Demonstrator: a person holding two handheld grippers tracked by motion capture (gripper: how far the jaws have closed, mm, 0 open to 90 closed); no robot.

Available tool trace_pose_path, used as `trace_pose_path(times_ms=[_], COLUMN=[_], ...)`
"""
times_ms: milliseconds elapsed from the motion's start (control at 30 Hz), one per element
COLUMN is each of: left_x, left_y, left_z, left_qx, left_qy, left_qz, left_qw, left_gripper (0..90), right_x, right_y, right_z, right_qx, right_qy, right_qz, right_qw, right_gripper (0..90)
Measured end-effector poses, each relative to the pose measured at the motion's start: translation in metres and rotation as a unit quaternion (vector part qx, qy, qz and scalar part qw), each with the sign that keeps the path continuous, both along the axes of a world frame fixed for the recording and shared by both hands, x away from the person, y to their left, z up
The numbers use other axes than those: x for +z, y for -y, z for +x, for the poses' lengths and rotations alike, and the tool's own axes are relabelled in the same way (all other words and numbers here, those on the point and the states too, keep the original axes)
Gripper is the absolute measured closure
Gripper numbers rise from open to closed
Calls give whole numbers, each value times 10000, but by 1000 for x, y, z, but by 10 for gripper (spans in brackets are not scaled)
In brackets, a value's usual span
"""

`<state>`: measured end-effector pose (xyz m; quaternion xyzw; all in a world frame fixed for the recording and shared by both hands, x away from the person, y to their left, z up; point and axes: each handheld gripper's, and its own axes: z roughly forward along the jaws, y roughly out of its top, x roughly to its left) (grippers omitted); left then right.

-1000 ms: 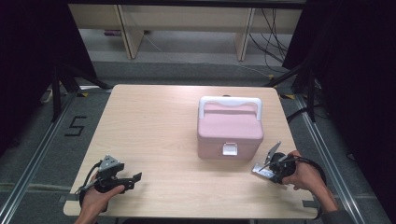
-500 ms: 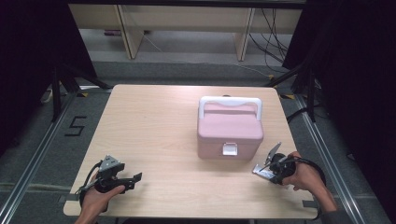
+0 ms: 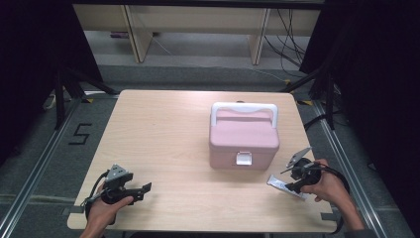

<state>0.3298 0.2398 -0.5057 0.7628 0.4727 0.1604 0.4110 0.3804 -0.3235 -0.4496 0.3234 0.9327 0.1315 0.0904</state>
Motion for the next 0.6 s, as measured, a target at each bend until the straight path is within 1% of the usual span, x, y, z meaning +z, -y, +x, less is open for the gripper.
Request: trace_pose_path(times_ms=[33, 67, 100, 133, 167, 200, 233, 267, 300, 333, 367, 400, 433, 467, 500, 533, 567, 600], left_x=[0, 1, 1, 3, 4, 6, 8, 9, 10, 11, 12, 11, 12, 11, 12, 13, 15, 17], left_y=[4, 2, 6, 5, 7, 8, 8, 9, 12, 13, 15, 20, 21, 25, 27, 30, 33, 35], left_z=[0, 1, 1, 2, 2, 3, 5, 6, 9, 13, 16, 19, 21, 23, 24, 25, 26, 27], left_qx=[31, -114, -35, -86, -12, 7, -38, -30, 8, -53, -62, -82, -142, -171, -278, -323, -384, -476], left_qy=[13, -17, 5, 12, 68, 99, 104, 104, 154, 103, 104, 157, 103, 161, 192, 263, 346, 421], left_qz=[-124, 36, -97, -32, -136, -136, -79, -120, -178, -83, -90, -202, -121, -85, -7, 33, 124, 174], left_qw=[9999, 9999, 9999, 10000, 9999, 9999, 9999, 9999, 9997, 9999, 9999, 9996, 9998, 9997, 9994, 9991, 9986, 9978], left_gripper=[155, 155, 155, 156, 156, 161, 173, 189, 224, 254, 274, 304, 366, 394, 446, 511, 558, 677], right_x=[2, 3, 3, 5, 6, 8, 9, 9, 10, 11, 12, 11, 11, 10, 8, 9, 8, 6], right_y=[1, 1, -1, -1, -1, 1, 5, 5, 6, 7, 9, 10, 15, 16, 17, 17, 17, 17], right_z=[-1, -2, -5, -5, -6, -6, -5, -6, -5, -5, -4, -3, 1, 3, 4, 4, 5, 8], right_qx=[-74, -91, -262, -353, -416, -535, -526, -614, -646, -805, -965, -1038, -1032, -1076, -1146, -1276, -1261, -1198], right_qy=[70, 194, 225, 282, 423, 533, 732, 834, 922, 1004, 1007, 1099, 1302, 1296, 1348, 1232, 1306, 1350], right_qz=[153, 295, 472, 528, 627, 798, 954, 1038, 1078, 1170, 1291, 1370, 1395, 1389, 1443, 1442, 1469, 1405], right_qw=[9998, 9993, 9983, 9976, 9963, 9939, 9913, 9892, 9878, 9848, 9818, 9790, 9762, 9759, 9736, 9735, 9724, 9735], right_gripper=[508, 489, 470, 465, 468, 477, 513, 528, 530, 548, 560, 579, 620, 628, 660, 703, 718, 804])
